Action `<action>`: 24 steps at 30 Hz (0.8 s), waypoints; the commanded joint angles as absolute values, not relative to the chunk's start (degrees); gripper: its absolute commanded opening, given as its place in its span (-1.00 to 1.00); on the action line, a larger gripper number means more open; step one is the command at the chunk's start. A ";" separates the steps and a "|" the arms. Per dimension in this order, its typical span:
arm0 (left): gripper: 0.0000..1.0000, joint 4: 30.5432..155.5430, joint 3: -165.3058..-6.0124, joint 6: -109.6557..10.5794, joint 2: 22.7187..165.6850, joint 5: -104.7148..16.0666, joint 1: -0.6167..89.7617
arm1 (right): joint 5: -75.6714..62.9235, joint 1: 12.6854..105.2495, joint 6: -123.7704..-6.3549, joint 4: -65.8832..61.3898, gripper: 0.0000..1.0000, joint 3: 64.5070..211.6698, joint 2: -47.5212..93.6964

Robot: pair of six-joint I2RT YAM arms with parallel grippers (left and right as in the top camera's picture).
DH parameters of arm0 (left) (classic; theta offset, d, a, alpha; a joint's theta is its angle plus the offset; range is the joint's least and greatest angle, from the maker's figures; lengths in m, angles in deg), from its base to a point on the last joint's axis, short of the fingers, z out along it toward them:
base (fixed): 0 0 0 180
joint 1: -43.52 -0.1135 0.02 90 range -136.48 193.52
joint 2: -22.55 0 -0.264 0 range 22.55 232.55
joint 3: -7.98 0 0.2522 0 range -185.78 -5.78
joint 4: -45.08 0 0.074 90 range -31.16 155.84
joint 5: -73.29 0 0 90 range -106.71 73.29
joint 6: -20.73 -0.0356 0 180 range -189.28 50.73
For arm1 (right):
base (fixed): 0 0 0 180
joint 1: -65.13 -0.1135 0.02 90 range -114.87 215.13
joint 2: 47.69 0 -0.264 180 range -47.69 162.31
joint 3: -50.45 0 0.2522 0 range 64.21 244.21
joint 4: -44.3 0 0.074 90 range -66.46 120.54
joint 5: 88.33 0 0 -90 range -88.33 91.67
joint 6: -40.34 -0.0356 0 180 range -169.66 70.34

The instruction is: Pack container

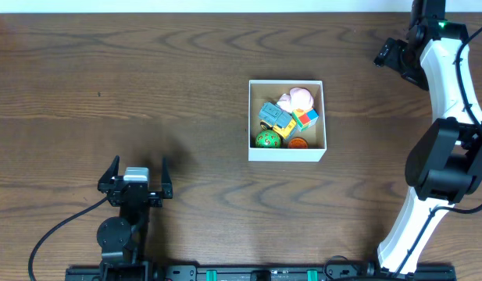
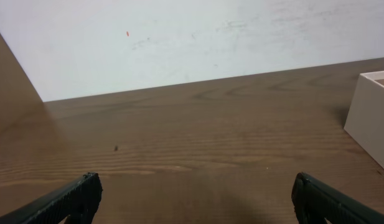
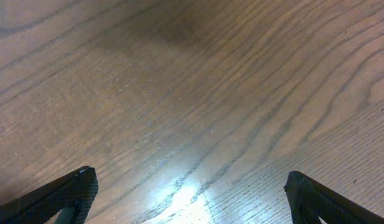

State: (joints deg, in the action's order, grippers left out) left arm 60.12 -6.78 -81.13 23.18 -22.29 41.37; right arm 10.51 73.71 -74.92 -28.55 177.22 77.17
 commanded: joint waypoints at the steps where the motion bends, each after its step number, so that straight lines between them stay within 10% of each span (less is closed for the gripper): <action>1: 0.96 62.45 -6.06 -81.46 22.92 -22.73 41.06 | 11.30 73.71 -75.77 -28.62 0.98 177.00 76.54; 24: 0.96 62.45 -6.06 -81.46 22.89 -22.75 41.06 | 14.23 70.50 -75.20 -24.18 0.98 169.01 65.57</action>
